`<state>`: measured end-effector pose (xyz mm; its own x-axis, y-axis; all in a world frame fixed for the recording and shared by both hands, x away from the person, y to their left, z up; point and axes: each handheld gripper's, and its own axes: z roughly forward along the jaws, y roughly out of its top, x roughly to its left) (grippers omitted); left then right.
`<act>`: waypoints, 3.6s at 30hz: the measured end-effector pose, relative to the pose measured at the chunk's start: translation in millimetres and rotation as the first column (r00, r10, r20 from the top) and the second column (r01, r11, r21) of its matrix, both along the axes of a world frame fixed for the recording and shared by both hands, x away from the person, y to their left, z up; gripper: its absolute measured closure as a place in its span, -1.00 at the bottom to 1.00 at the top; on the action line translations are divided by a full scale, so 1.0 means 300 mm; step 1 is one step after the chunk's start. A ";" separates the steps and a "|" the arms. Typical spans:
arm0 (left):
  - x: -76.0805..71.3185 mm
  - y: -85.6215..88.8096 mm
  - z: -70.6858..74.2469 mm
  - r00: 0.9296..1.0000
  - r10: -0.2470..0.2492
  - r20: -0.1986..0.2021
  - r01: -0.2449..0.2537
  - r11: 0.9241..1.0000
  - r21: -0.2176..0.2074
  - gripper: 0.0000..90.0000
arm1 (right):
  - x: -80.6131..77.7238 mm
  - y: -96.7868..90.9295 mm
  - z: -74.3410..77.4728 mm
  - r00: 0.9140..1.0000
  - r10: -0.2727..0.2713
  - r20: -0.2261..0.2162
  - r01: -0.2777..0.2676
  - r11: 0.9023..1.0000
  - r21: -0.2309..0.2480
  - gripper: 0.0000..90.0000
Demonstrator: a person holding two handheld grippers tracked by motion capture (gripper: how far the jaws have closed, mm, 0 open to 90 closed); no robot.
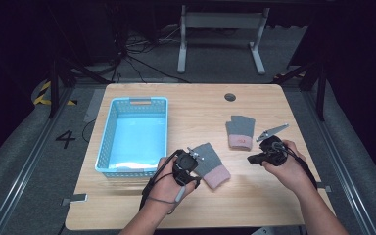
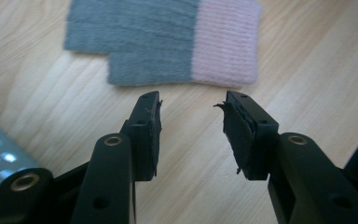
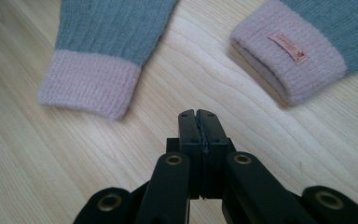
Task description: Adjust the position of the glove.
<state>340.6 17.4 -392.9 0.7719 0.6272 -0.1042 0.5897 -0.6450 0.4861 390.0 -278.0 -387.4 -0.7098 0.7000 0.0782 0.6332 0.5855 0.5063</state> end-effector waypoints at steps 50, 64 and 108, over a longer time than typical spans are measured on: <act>0.007 0.040 0.026 1.000 0.012 0.010 -0.012 1.000 -0.007 1.00 | -0.088 0.318 -0.099 0.969 0.247 -0.021 -0.245 0.967 0.074 1.00; 0.008 0.040 0.026 1.000 0.010 0.010 -0.010 1.000 -0.006 1.00 | -0.069 0.328 -0.145 0.970 0.239 -0.050 -0.237 0.970 0.049 1.00; 0.008 0.055 0.024 1.000 0.026 0.014 -0.026 1.000 -0.002 0.99 | 0.017 0.233 -0.094 0.991 0.132 0.038 -0.135 0.985 0.107 1.00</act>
<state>343.1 33.7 -385.8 0.7567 0.6468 -0.0947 0.5994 -0.6287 0.4954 395.0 -208.1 -415.5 -0.7996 0.5872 0.1257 0.5362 0.6037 0.5899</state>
